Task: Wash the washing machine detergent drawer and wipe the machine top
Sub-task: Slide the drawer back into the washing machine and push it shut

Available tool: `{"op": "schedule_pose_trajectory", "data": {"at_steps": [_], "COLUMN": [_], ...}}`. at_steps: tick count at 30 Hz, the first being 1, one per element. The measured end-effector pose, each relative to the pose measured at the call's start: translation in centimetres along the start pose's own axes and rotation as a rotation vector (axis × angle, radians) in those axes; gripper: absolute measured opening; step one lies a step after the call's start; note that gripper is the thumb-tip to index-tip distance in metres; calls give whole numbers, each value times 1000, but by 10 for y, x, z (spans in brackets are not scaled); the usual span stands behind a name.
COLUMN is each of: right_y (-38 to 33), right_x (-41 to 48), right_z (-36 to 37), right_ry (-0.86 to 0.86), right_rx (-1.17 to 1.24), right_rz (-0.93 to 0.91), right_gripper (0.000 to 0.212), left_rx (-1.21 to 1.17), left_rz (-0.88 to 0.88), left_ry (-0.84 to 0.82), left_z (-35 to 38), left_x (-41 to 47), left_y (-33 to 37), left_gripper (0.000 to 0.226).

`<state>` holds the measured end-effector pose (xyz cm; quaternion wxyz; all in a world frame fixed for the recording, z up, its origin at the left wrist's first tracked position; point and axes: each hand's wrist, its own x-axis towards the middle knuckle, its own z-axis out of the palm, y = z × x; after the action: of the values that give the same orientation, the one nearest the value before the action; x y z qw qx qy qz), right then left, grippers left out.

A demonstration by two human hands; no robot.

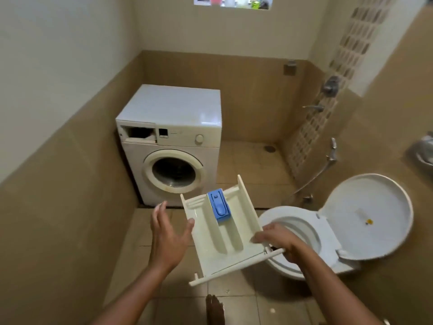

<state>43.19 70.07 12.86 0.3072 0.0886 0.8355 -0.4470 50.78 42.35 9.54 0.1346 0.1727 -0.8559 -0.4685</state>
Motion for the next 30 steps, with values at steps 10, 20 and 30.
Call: {"op": "schedule_pose_trajectory", "data": {"at_steps": [10,20,30], "right_y": [-90,-198,-296], "right_x": [138,242,347], "right_z": [50,122,219], "right_ry": [-238,-416,-285], "right_rx": [261,604,576], "right_rz": [80,-1,74], "right_gripper": [14,31,47], "left_rx": [-671,-634,-604], "left_rz": [-550,-605,-684], "left_ry": [-358,-265,-443], "left_z": [-25,-76,-134], "left_x": [115,253,432], "left_y": [-39,-83,-180], "left_gripper": [49,60,53]}}
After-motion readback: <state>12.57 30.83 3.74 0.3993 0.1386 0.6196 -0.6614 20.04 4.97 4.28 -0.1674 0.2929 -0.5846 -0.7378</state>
